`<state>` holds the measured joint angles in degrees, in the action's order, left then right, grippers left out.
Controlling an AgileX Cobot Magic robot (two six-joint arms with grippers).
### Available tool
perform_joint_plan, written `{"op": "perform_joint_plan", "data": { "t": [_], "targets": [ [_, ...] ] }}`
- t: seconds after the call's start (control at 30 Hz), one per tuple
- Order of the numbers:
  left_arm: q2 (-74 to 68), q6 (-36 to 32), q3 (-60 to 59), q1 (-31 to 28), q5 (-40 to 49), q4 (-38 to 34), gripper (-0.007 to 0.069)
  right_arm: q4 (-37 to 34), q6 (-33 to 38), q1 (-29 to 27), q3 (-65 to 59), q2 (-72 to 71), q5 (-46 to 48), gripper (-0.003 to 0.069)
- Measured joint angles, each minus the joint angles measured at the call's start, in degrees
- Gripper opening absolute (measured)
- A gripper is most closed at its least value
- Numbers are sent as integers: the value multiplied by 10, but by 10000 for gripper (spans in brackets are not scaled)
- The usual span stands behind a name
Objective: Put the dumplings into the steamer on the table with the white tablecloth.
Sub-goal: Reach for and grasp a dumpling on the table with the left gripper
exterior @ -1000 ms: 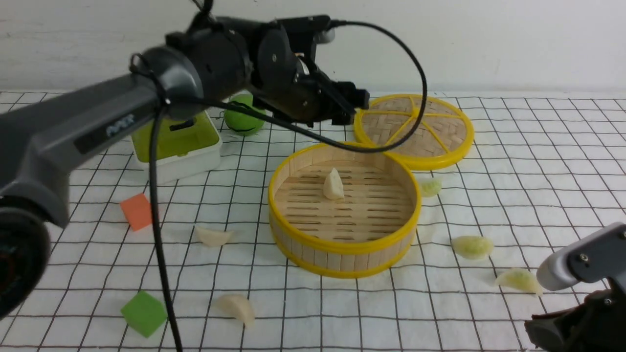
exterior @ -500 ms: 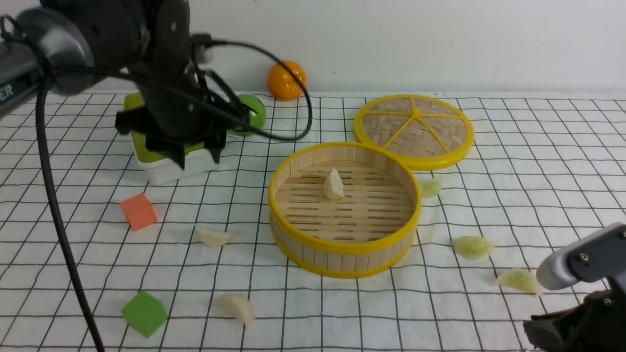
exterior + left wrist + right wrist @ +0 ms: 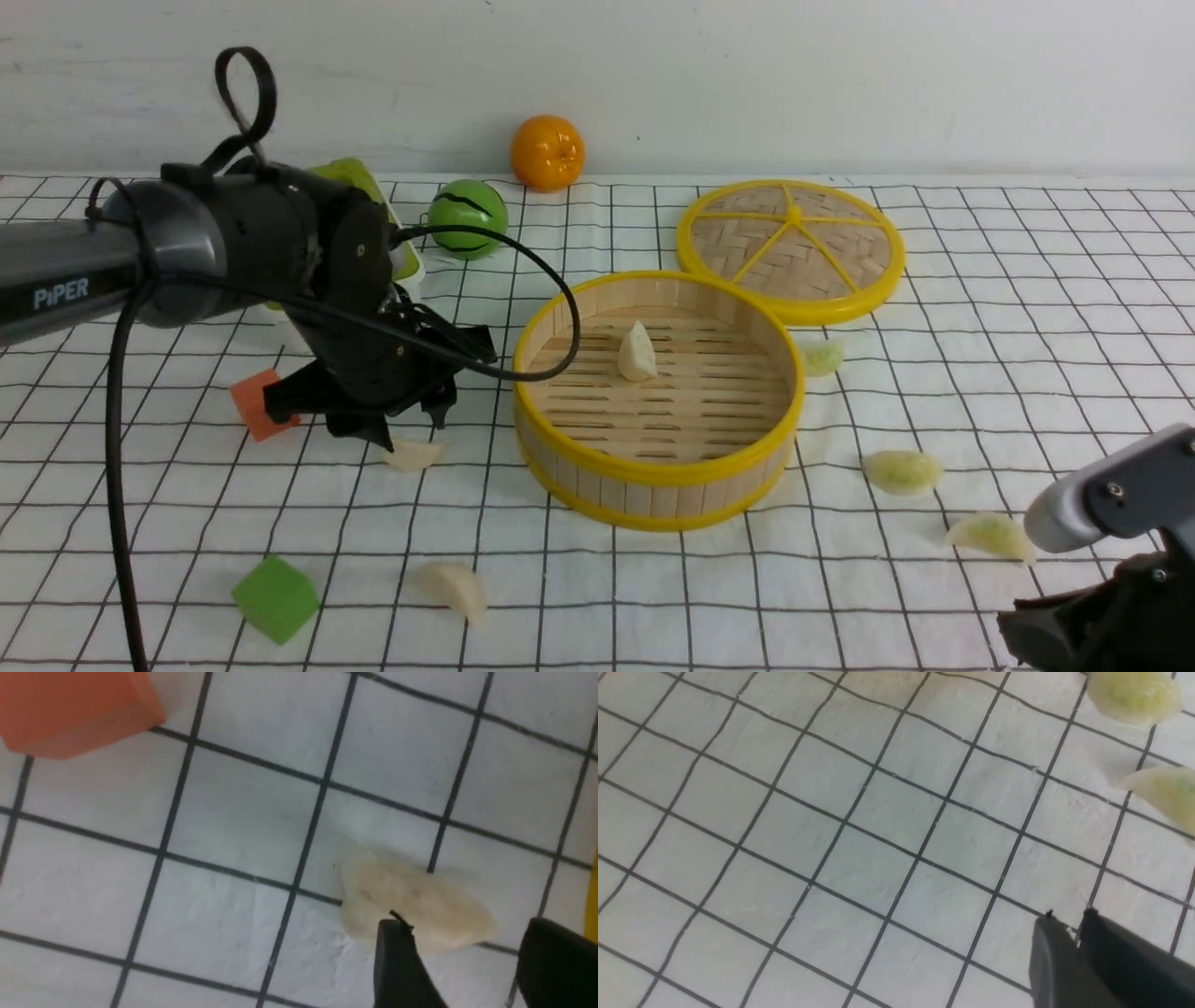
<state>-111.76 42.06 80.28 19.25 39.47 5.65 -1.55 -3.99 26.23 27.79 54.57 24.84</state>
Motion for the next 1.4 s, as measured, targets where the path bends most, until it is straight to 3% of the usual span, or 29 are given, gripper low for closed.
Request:
{"op": "perform_joint_plan", "data": {
  "t": [0.4, 0.57, 0.83, 1.07, 1.4],
  "targets": [
    [-21, 36, 3, 3, -15, 70, 346, 0, 0, 0, 0, 0, -1, 101],
    [-28, 36, 23, 3, 25, 102, 346, 0, 0, 0, 0, 0, -1, 104],
    [-32, 42, 55, 2, 49, 101, 351, 0, 0, 0, 0, 0, -1, 111],
    [-46, 59, 55, 2, 60, 71, 436, 0, 0, 0, 0, 0, -1, 113],
    [-59, 84, 55, 2, 53, 132, 435, 0, 0, 0, 0, 0, -1, 119]
  ]
}}
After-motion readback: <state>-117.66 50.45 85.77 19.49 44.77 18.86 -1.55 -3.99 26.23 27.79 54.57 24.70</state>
